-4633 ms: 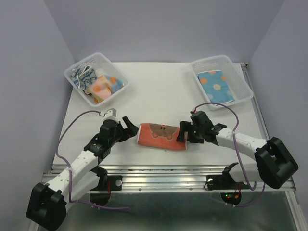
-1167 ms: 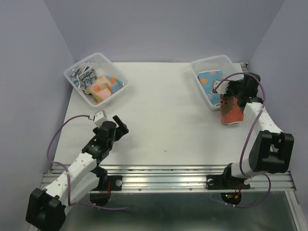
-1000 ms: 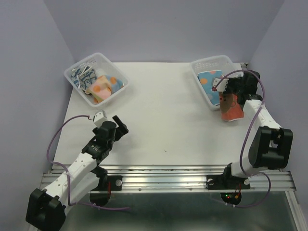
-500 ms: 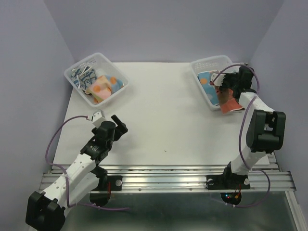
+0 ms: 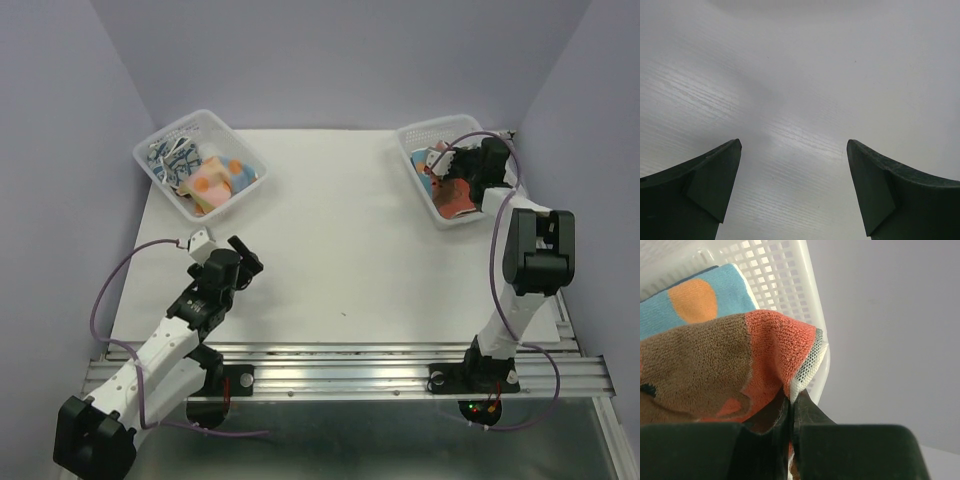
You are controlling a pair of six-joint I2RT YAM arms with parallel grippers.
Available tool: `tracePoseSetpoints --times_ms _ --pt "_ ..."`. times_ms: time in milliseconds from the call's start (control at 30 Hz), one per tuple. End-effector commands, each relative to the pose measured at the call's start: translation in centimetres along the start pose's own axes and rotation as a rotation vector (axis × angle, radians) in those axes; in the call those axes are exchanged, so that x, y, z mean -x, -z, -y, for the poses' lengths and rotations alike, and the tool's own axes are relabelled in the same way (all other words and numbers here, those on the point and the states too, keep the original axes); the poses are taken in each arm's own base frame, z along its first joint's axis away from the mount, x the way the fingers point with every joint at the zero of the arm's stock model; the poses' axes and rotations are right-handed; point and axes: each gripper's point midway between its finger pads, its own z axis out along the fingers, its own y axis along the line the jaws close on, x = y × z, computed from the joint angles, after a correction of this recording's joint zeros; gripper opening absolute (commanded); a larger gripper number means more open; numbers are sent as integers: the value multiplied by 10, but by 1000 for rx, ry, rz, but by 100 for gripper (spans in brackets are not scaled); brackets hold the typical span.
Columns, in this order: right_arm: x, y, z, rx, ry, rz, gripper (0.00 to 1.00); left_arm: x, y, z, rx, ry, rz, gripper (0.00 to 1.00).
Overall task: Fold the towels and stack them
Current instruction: Neatly place the folded towel into the bin
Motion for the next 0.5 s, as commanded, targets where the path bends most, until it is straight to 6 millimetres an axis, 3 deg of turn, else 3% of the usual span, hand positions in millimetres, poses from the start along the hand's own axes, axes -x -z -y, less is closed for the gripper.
tracePoseSetpoints --times_ms 0,267,467 --pt "7 -9 59 -188 64 22 1 22 1 9 10 14 61 99" --pt "12 -21 67 -234 33 73 1 20 -2 8 28 -2 49 99" --pt "19 -30 55 -190 25 98 3 20 -2 7 32 -2 50 99"
